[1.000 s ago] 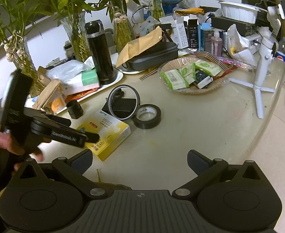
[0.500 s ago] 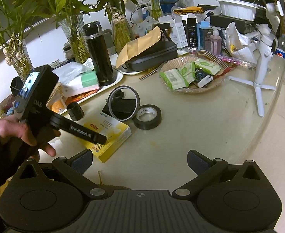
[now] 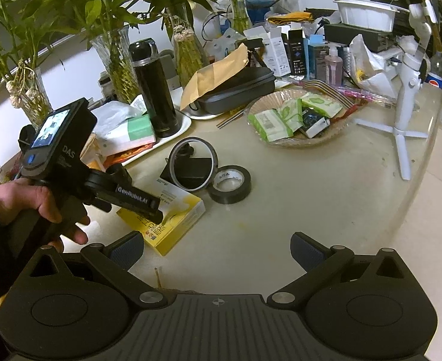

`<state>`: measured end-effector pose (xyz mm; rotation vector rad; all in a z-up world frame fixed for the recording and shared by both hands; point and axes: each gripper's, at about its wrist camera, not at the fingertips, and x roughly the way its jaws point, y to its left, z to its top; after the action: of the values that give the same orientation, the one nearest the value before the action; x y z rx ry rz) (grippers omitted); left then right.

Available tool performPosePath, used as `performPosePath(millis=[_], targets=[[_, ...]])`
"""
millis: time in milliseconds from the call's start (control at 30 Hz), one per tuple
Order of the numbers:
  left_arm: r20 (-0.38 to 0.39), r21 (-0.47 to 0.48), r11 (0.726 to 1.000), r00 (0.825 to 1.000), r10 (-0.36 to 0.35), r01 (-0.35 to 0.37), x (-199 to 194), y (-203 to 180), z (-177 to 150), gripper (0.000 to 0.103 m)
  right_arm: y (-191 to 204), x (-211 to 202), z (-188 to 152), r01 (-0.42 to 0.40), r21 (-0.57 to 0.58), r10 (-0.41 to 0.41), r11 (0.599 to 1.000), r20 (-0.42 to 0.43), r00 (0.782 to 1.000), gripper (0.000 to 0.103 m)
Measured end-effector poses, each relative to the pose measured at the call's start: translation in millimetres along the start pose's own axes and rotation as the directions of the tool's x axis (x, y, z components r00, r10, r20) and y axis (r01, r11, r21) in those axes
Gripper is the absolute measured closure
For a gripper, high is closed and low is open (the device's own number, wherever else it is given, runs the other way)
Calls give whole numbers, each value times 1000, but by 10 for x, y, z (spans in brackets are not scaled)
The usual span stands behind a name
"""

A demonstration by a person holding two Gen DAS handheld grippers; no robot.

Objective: Organize rigid objects

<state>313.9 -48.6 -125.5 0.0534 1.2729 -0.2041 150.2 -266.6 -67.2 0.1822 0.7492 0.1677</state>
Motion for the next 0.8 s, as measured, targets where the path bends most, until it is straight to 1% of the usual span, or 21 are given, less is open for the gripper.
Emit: performPosePath(millis=[100, 167, 200, 233, 333, 367, 467, 533, 567, 667, 800], targets=[[-21, -77, 997, 1000, -10, 8, 32, 46, 5, 0, -3, -3, 1, 1, 0, -1, 1000, 2, 1000, 0], [-34, -170, 984, 997, -67, 60, 88, 140, 6, 0, -1, -5, 1, -1, -1, 1, 1000, 3, 1000, 0], [-32, -206, 976, 996, -85, 77, 120, 182, 11, 0, 0, -6, -1, 1, -1, -1, 1000, 2, 1000, 0], [-30, -230, 970, 996, -86, 77, 157, 210, 14, 0, 0, -10, -1, 2, 0, -2, 1000, 2, 1000, 0], [6, -243, 967, 997, -75, 75, 217, 273, 28, 2, -6, -17, -4, 3, 4, -3, 1000, 1, 1000, 0], [22, -247, 966, 997, -76, 79, 220, 298, 42, 9, -7, -18, -7, 4, 4, -4, 1000, 0, 1000, 0], [57, -281, 951, 991, -122, 133, 207, 376, 112, 10, -17, -9, -1, 5, 10, -4, 1000, -3, 1000, 0], [105, -273, 945, 982, -155, 179, 196, 413, 162, 11, -19, 13, 13, 3, 13, -3, 1000, -5, 1000, 0], [126, -253, 949, 979, -159, 187, 172, 411, 177, 11, -21, 17, 15, 3, 12, -3, 1000, -6, 1000, 0], [167, -195, 966, 976, -140, 172, 79, 371, 195, 11, -13, 23, 18, 0, 10, 0, 1000, -6, 1000, 0], [152, -155, 980, 983, -99, 123, -27, 265, 199, 9, -12, 26, 15, -3, 12, 3, 1000, -5, 1000, 0]])
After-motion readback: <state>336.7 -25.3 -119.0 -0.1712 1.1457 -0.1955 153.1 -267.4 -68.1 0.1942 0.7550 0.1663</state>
